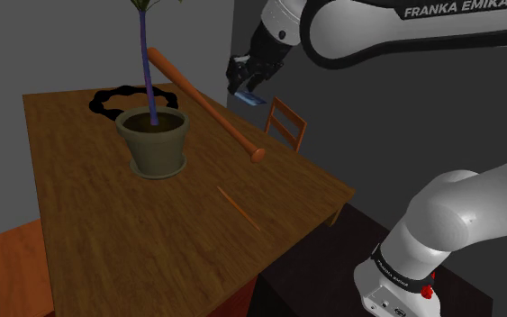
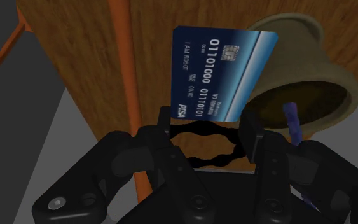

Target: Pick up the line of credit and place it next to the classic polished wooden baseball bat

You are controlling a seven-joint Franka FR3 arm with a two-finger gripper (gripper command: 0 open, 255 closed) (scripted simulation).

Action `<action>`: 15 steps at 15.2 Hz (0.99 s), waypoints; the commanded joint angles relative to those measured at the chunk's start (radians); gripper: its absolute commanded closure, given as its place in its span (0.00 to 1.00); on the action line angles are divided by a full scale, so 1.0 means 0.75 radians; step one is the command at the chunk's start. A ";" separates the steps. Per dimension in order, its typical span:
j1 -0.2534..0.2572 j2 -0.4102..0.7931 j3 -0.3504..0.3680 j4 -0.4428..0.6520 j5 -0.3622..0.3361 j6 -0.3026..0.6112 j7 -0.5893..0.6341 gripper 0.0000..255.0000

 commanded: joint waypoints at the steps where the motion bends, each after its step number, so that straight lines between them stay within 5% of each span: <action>1: -0.019 0.037 -0.053 0.015 -0.009 0.021 -0.065 1.00; 15: -0.105 0.315 -0.413 0.169 0.007 0.124 -0.519 1.00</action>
